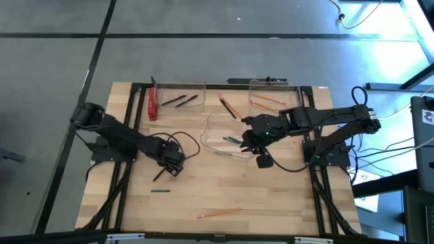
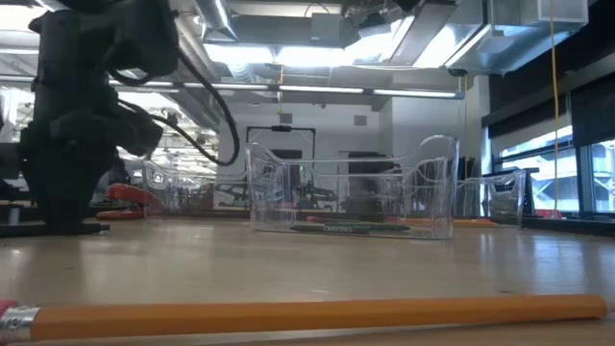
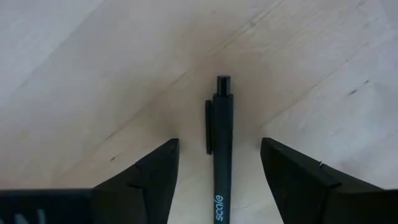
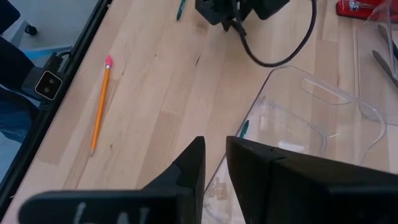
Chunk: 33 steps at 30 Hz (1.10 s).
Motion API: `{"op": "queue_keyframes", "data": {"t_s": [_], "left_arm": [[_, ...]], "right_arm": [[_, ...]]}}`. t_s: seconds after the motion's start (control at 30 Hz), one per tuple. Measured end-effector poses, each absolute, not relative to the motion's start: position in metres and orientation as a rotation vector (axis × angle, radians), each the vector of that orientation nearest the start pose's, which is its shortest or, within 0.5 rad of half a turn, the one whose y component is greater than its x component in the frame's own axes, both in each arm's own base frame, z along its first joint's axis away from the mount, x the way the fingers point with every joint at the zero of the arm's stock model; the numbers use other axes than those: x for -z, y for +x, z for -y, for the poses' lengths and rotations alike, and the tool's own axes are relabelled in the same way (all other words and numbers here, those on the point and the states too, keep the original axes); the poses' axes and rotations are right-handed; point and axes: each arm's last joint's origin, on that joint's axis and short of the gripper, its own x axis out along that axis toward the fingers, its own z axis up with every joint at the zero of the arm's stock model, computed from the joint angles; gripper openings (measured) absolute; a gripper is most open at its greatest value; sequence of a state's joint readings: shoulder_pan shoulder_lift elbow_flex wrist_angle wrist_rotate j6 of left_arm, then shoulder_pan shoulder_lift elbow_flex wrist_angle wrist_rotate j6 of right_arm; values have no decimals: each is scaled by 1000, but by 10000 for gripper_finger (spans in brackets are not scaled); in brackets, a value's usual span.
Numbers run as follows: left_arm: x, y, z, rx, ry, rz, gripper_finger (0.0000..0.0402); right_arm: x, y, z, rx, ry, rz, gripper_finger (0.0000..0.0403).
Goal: Sort crayons/erasers/pens/pencils in bins
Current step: Put the black pen into the top left transparent bin
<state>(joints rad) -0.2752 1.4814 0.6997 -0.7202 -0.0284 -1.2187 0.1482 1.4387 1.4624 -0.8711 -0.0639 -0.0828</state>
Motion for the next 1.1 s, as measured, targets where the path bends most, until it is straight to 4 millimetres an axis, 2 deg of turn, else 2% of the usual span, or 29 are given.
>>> {"op": "queue_keyframes", "data": {"t_s": [0.27,0.4,1.1], "left_arm": [[-133,221,62,-738,-725,-1414,218],[-133,221,62,-739,-725,-1413,201],[-133,222,61,-823,-742,-1357,12]], "right_arm": [[-359,289,-45,-235,-114,-840,69],[-359,289,-45,-234,-113,-840,69],[-359,289,-45,-235,-114,-840,69]]}}
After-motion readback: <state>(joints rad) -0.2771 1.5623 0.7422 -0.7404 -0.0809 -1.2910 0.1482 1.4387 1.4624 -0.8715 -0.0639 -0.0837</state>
